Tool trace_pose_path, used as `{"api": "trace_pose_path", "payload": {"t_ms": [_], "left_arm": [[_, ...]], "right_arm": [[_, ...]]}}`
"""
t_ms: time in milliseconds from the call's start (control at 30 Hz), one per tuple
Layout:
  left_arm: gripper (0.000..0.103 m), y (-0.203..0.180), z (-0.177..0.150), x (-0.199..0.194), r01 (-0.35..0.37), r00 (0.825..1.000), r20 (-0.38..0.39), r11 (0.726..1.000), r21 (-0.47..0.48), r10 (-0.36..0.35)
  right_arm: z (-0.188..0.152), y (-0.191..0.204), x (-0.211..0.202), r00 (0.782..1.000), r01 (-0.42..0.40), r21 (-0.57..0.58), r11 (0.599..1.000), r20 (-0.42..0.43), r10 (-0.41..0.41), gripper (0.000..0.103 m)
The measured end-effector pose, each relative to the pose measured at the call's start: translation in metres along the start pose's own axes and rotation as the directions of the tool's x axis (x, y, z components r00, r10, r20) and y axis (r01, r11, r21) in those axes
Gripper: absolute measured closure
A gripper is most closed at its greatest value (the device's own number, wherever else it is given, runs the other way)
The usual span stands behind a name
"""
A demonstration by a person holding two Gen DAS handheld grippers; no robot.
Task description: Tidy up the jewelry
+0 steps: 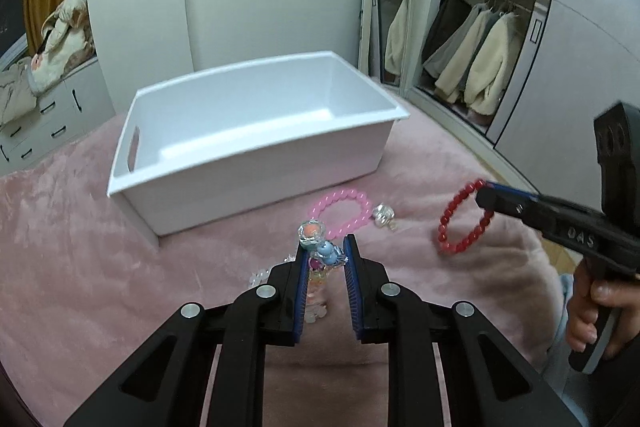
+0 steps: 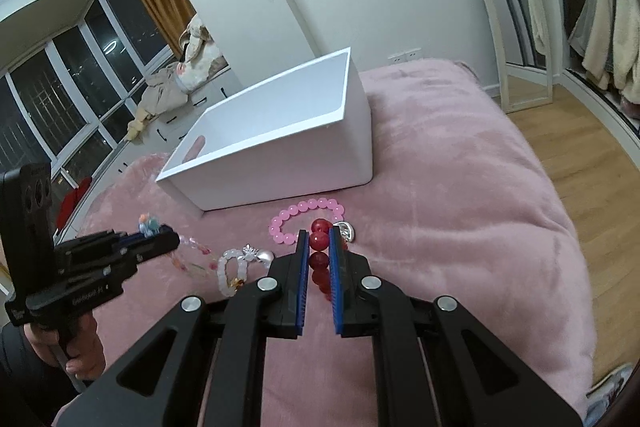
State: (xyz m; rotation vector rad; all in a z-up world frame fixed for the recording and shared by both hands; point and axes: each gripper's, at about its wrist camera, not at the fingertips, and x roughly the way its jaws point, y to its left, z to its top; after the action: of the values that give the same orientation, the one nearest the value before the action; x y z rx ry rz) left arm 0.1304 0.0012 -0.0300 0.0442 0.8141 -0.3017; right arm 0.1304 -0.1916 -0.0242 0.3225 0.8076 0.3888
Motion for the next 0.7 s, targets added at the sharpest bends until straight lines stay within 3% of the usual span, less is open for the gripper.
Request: {"api": "trace_pose_path", "payload": {"t_ms": [233, 300, 367, 400, 433, 533, 600, 700], "left_arm": [[0.080, -0.011, 0.005, -0.033, 0.035, 0.998, 0.059, 0.999, 0.009, -0.036], [0.068, -0.014, 0.005, -0.043, 0.055, 0.995, 0.080, 0.998, 0.013, -0.056], [0.064, -0.018, 0.006, -0.052, 0.086, 0.990, 0.110, 0.996, 0.012, -0.087], [0.066, -0.021, 0.006, -0.053, 0.095, 0.989, 0.115, 0.995, 0.012, -0.096], [0.075, -0.022, 0.006, -0.051, 0.097, 0.989, 0.114, 0.995, 0.013, -0.098], [0.090, -0.029, 0.005, -0.043, 0.089, 0.993, 0.081, 0.996, 0.013, -0.090], [0.089, -0.031, 0.002, -0.039, 0.069, 0.995, 0.067, 0.997, 0.029, -0.071], [0.025, -0.029, -0.012, -0.034, 0.040, 0.998, 0.052, 0.999, 0.034, -0.042]], "right_arm": [[-0.003, -0.001, -0.030, 0.999, 0.014, 0.003, 1.000, 0.044, -0.014, 0.093], [-0.006, 0.002, -0.038, 0.999, 0.018, -0.006, 1.000, 0.051, -0.018, 0.093], [-0.011, 0.003, -0.048, 0.998, 0.026, -0.020, 0.999, 0.061, -0.025, 0.093], [-0.012, 0.003, -0.052, 0.997, 0.029, -0.019, 0.999, 0.068, -0.028, 0.093], [-0.014, 0.002, -0.056, 0.997, 0.031, -0.011, 0.999, 0.077, -0.030, 0.093], [-0.018, -0.006, -0.064, 0.995, 0.057, 0.021, 0.998, 0.086, -0.059, 0.093], [-0.021, -0.008, -0.070, 0.994, 0.066, 0.021, 0.998, 0.090, -0.068, 0.093], [-0.025, -0.014, -0.074, 0.994, 0.069, 0.028, 0.997, 0.088, -0.071, 0.093]]}}
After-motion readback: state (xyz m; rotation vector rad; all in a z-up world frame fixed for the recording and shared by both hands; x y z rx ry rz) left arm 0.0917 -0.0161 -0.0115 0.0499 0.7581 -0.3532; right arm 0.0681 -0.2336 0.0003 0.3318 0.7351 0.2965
